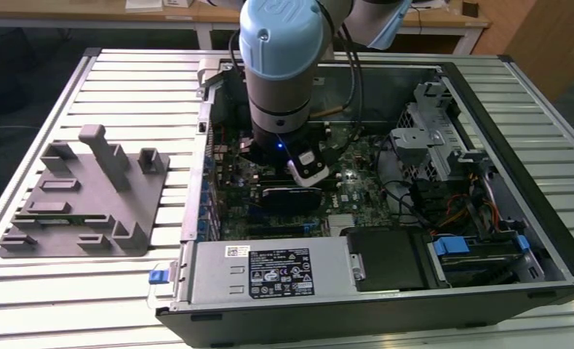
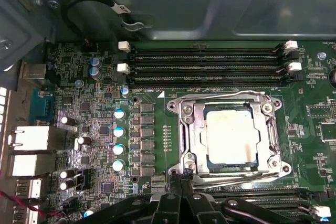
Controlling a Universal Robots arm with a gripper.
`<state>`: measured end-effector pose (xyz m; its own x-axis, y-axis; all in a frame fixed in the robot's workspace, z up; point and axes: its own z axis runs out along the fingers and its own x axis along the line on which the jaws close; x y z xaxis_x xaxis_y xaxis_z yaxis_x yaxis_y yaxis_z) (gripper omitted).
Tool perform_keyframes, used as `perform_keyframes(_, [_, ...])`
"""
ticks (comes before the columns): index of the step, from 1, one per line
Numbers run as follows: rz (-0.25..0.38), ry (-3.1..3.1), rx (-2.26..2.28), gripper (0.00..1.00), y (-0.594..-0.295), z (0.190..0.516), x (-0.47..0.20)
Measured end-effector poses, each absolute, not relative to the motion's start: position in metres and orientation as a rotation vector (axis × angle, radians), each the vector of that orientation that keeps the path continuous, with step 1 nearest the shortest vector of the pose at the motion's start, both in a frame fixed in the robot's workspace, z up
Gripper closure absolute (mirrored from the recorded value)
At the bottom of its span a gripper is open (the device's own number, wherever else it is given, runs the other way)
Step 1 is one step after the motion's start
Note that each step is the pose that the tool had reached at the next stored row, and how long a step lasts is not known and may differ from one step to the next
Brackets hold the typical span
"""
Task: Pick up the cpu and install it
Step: 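Install the second cpu locking lever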
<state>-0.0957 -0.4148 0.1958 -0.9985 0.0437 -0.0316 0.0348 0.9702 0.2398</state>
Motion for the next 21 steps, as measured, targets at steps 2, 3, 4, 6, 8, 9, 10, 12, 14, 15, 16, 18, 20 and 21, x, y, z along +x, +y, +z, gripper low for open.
perform_keyframes(2, [0.38, 3.081, 0.061, 0.89, -0.4148, 0.1955, -0.0957])
perform_keyframes(3, [0.384, 3.081, 0.062, 0.89, -0.4147, 0.1954, -0.0958])
perform_keyframes(4, [0.388, 3.081, 0.062, 0.89, -0.4147, 0.1953, -0.0959])
perform_keyframes(6, [0.396, 3.08, 0.062, 0.89, -0.4146, 0.1952, -0.096])
perform_keyframes(8, [0.405, 3.079, 0.062, 0.89, -0.4146, 0.1951, -0.096])
perform_keyframes(9, [0.409, 3.079, 0.062, 0.89, -0.4146, 0.1951, -0.0961])
perform_keyframes(10, [0.41, 3.079, 0.062, 0.89, -0.4146, 0.195, -0.0961])
perform_keyframes(12, [0.41, 3.079, 0.062, 0.89, -0.4145, 0.195, -0.0961])
perform_keyframes(14, [0.409, 3.079, 0.062, 0.89, -0.4146, 0.195, -0.0961])
perform_keyframes(15, [0.409, 3.079, 0.062, 0.89, -0.4146, 0.1952, -0.0961])
perform_keyframes(16, [0.409, 3.079, 0.062, 0.89, -0.4146, 0.1961, -0.0961])
perform_keyframes(18, [0.409, 3.079, 0.062, 0.89, -0.4146, 0.1993, -0.0961])
perform_keyframes(20, [0.409, 3.079, 0.062, 0.89, -0.4145, 0.2008, -0.0958])
perform_keyframes(21, [0.409, 3.079, 0.062, 0.89, -0.4146, 0.2008, -0.0952])
